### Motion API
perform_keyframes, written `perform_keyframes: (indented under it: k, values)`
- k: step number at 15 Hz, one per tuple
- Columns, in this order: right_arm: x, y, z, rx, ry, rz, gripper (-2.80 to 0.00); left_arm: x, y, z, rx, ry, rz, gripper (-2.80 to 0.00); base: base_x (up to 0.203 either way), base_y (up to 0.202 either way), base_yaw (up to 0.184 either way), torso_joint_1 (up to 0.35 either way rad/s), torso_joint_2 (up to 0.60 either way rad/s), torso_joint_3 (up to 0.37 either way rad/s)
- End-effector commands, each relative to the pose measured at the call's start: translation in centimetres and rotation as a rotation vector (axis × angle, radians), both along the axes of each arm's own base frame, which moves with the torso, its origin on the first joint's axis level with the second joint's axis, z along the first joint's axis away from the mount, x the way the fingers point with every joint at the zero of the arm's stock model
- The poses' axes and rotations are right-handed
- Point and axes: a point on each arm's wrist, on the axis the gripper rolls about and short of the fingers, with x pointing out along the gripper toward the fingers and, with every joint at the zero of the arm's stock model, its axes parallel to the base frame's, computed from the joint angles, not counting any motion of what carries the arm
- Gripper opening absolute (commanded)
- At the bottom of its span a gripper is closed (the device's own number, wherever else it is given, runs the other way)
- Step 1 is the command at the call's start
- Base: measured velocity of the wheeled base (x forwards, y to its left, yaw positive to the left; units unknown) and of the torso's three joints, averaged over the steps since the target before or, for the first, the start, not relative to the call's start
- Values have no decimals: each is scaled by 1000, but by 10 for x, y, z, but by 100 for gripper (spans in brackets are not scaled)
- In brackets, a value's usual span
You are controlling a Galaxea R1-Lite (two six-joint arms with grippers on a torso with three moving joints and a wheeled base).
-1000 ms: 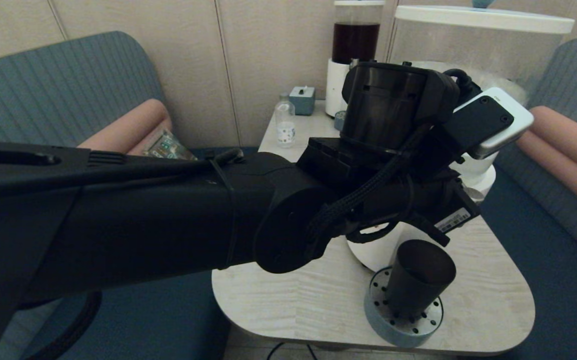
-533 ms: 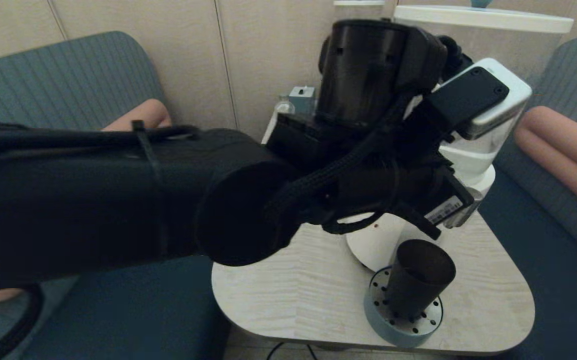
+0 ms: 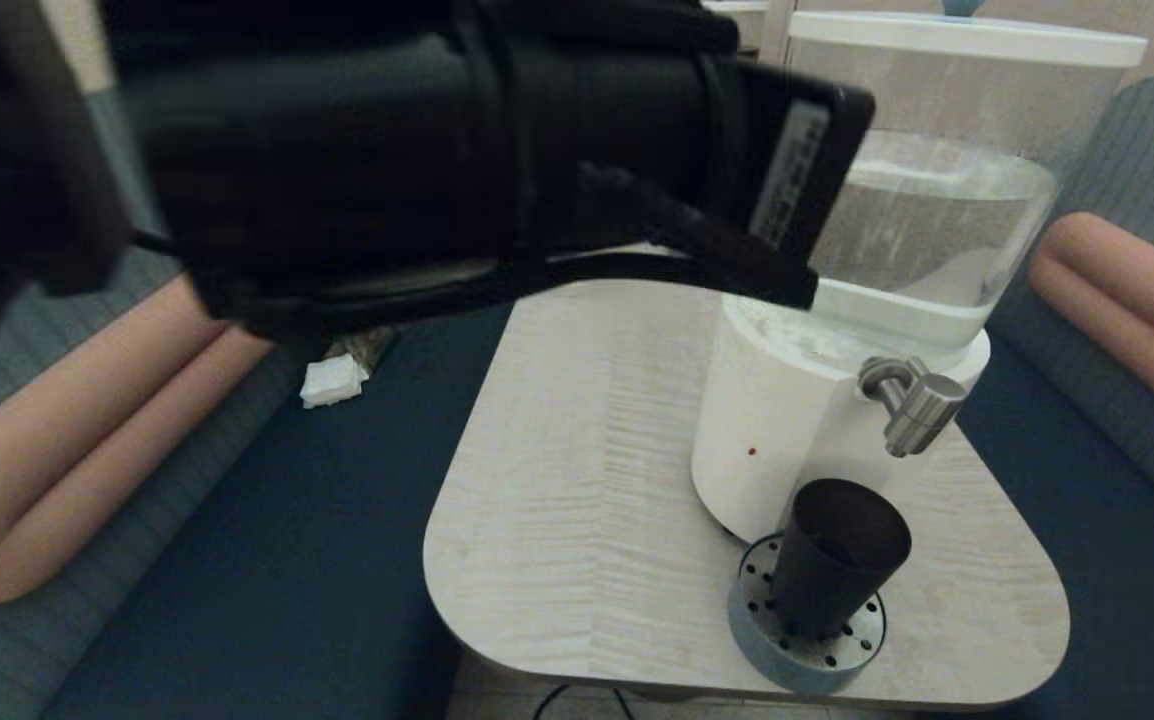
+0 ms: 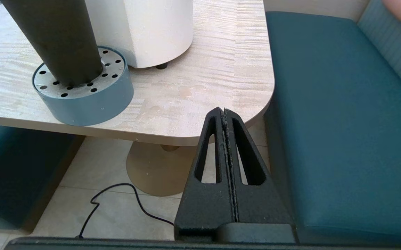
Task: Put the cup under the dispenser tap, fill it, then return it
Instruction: Place the cup next to the water dispenser
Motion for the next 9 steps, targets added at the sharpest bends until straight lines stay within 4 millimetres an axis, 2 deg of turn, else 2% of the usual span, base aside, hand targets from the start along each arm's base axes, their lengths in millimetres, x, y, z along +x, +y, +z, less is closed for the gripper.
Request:
perform_keyframes:
  k: [1, 3, 5, 7, 9]
  values:
    - [0, 0, 0, 0, -1, 0, -280, -35, 52, 29, -190, 78, -12, -280, 0, 0, 0, 0, 0, 0]
    - [0, 0, 0, 0, 1, 0, -280, -49, 84, 12, -208, 160, 4, -280, 0, 0, 0, 0, 0, 0]
    - [0, 0, 0, -1, -1, 0, -280, -60, 113, -24, -157, 202, 36, -280, 0, 0, 0, 0, 0, 0]
    - [0, 0, 0, -1, -1, 0, -280, -71, 134, -60, -122, 209, 57, -280, 0, 0, 0, 0, 0, 0]
    - [0, 0, 0, -1, -1, 0, -280, -90, 158, -86, -137, 187, 55, -280, 0, 0, 0, 0, 0, 0]
